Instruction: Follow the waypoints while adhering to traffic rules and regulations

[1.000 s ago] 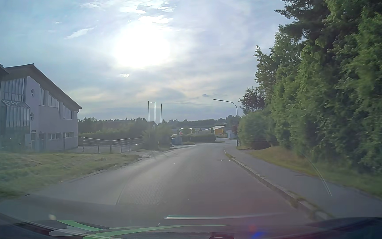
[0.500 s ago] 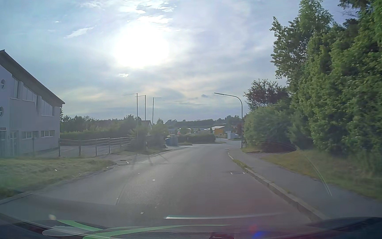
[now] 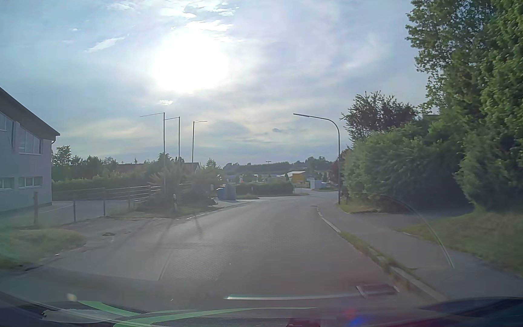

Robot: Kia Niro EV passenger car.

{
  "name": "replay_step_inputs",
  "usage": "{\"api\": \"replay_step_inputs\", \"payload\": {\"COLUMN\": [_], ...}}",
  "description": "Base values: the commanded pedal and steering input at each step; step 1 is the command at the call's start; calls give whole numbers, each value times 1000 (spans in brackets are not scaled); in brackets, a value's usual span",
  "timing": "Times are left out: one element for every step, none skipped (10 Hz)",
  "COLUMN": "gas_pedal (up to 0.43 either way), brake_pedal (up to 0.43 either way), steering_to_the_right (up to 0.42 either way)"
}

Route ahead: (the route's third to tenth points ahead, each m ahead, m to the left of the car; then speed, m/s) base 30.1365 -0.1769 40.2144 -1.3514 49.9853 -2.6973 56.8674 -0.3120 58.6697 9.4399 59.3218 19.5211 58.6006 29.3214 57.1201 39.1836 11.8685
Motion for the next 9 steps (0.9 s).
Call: {"api": "replay_step_inputs", "payload": {"gas_pedal": [0, 0, 0, 0, 0, 0, 0, 0, 0], "brake_pedal": [226, 232, 232, 232, 238, 238, 232, 238, 238], "steering_to_the_right": [8, 8, 8, 9, 13, 14, 15, 17, 18]}}
